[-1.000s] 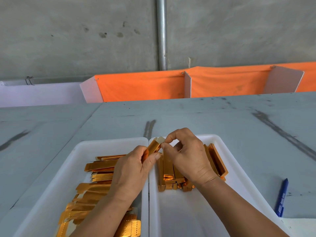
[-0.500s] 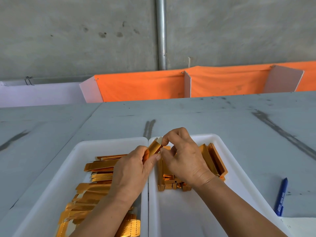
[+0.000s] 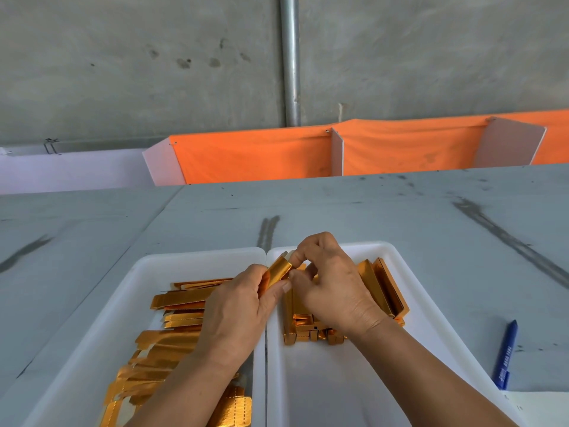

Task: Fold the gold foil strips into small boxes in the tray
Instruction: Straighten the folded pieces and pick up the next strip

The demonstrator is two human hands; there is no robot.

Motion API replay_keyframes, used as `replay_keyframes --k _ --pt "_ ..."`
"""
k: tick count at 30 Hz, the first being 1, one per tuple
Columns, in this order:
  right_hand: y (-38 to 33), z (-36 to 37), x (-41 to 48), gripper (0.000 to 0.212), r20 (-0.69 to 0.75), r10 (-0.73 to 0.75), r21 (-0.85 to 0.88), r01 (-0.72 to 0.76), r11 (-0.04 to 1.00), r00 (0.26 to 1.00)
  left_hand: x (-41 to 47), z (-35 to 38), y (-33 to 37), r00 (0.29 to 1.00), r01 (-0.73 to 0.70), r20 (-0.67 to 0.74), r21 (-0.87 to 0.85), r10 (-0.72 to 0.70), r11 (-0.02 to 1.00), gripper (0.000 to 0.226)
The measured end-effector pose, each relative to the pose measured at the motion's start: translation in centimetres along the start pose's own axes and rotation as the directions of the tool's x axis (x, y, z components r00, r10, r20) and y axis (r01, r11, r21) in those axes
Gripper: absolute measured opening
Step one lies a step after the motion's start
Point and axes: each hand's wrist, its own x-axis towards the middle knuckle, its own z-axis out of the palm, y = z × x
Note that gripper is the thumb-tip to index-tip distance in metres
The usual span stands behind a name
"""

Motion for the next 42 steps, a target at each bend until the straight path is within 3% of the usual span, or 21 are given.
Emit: replay_keyframes --k 7,13,18,27,35,42 --pt "-0.04 -0.73 0.01 0.014 0.119 0.032 0.031 -0.035 0.999 0.992 -0.04 -0.16 0.03 0.999 -0.047 0.019 -0.054 0.048 0.997 0.045" --pt "-0.34 -0.84 0.03 0.017 0.09 0.114 0.233 -0.132 0.963 0.989 0.0 -0.07 0.17 1.0 -0.023 0.017 -0.121 0.025 0.992 0.053" --pt "-0.37 -0.6 -0.1 0.014 0.029 0.048 0.161 -0.052 0.986 0.998 0.07 -0.13 0.11 0.999 -0.025 0.024 -0.112 0.028 0.993 0.056" --pt "-0.71 -0.7 -0.24 0.028 -0.01 0.131 0.188 -0.126 0.974 0.991 0.05 -0.07 0.16 0.999 -0.019 0.025 -0.087 0.021 0.996 0.056" --pt "-0.6 -0.75 0.08 0.018 0.141 0.311 0.466 -0.34 0.817 0.94 -0.09 0.09 0.05 1.0 -0.015 -0.014 -0.03 0.014 0.999 0.05" --pt "-0.8 -0.21 -0.17 0.018 0.165 0.294 0.473 -0.337 0.814 0.941 -0.1 0.09 0.1 0.999 0.002 -0.046 -0.01 -0.002 1.0 0.056"
